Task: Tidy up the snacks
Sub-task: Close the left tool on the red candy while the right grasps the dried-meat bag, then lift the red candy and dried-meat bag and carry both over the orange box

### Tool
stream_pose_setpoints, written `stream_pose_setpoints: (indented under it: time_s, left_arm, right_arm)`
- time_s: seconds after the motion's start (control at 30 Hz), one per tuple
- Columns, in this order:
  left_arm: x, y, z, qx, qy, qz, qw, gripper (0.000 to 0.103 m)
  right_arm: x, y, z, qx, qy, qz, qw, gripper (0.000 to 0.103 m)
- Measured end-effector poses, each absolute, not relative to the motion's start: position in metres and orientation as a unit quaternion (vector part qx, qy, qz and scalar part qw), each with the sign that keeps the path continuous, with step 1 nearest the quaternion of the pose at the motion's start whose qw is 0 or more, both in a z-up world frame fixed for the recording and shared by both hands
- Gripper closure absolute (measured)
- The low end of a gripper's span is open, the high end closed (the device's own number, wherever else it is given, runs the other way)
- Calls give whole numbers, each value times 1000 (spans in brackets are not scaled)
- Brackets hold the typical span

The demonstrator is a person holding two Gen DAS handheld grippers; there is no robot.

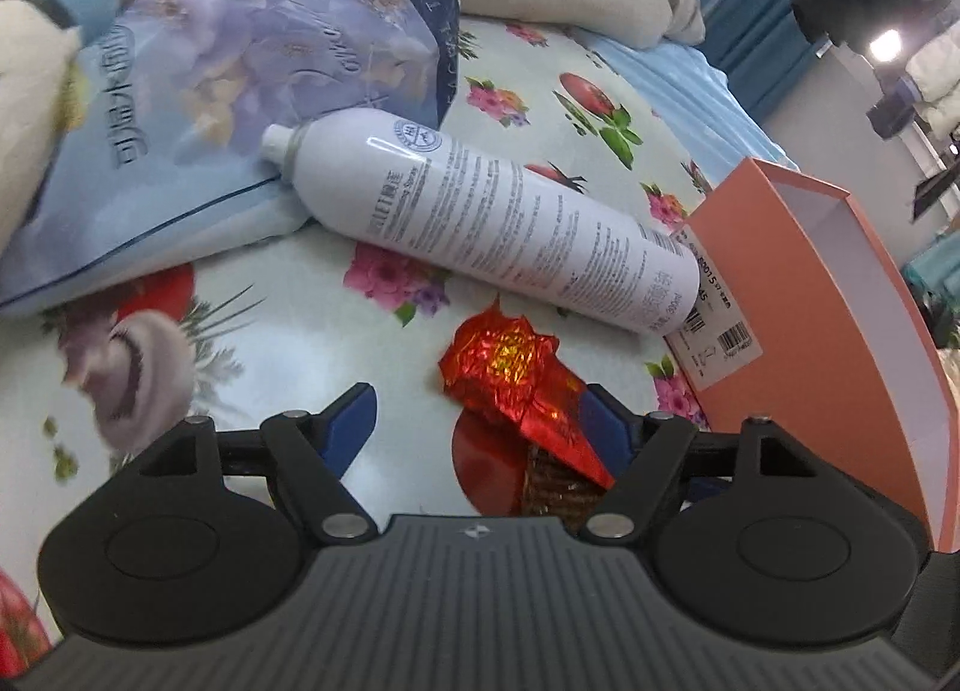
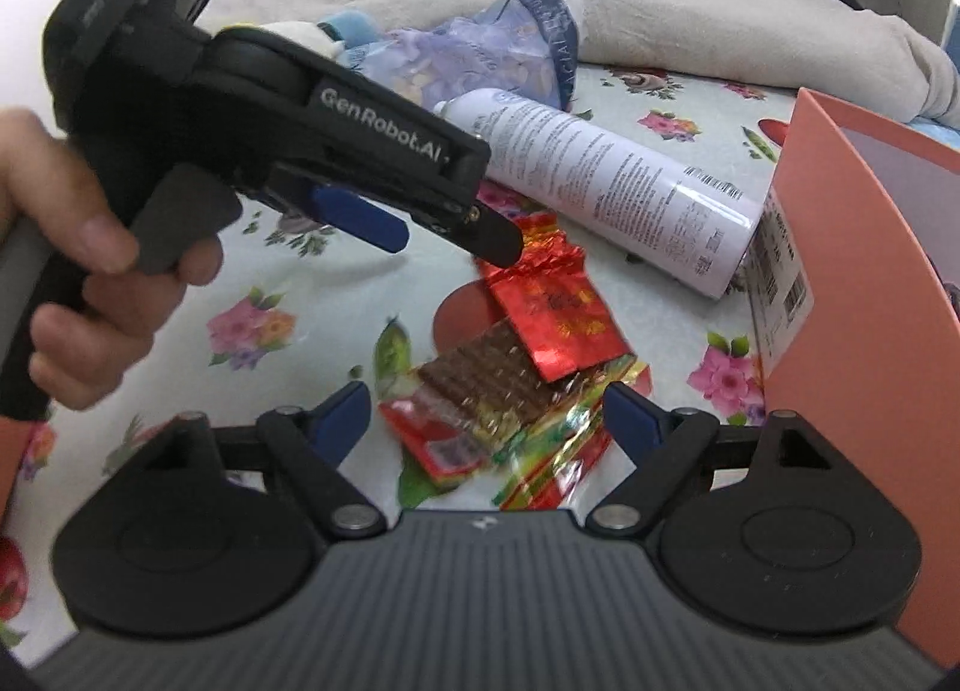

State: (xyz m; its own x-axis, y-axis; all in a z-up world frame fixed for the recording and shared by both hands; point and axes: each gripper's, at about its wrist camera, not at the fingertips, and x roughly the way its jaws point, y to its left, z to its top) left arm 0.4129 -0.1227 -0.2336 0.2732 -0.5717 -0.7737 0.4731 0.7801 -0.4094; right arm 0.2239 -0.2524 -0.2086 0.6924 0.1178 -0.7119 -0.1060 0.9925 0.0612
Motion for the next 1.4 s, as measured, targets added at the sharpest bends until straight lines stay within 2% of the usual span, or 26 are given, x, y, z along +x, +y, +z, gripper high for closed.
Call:
stream_pose_setpoints:
  time_s: [0.03,0.1,0.43,0.47,0.5,0.53,0.6,0.63,0.73,0.8,0.97,1.03,1.4]
  left_arm:
    - [415,-124,-234,-42,506,-333,794,24]
    - [420,-129,-236,-27,503,-343,793,24]
    - [422,-157,-244,27,482,-393,782,24]
    - [423,-159,-244,33,479,-393,784,24]
    - [423,-160,-243,37,477,-393,786,24]
    - [424,-162,-243,40,474,-393,787,24]
    - [424,-164,-242,45,468,-398,787,24]
    - [424,-165,-242,46,467,-402,786,24]
    - [423,-170,-246,61,466,-409,782,25]
    - [420,-173,-245,79,462,-410,783,26]
    - [419,-177,-245,93,460,-399,788,49]
    - [420,-176,-245,91,460,-392,791,54]
    - [403,-168,-242,83,460,-370,803,58]
  right_arm:
    - [225,-252,-210,8,386,59,921,6]
    - [230,-251,-215,11,386,56,921,1]
    - [236,-250,-233,9,409,65,910,1]
    - [235,-250,-233,7,407,66,911,3]
    - [236,-250,-232,6,406,66,912,10]
    - [236,-250,-230,5,402,63,914,26]
    - [236,-250,-228,6,403,62,913,35]
    - [236,-248,-227,3,402,66,913,42]
    - [232,-241,-226,-10,398,75,914,57]
    - [231,-239,-225,-12,397,76,915,62]
    - [226,-233,-223,-27,393,80,916,68]
    - [224,-233,-222,-29,392,83,916,70]
    - [202,-237,-214,-43,392,99,914,75]
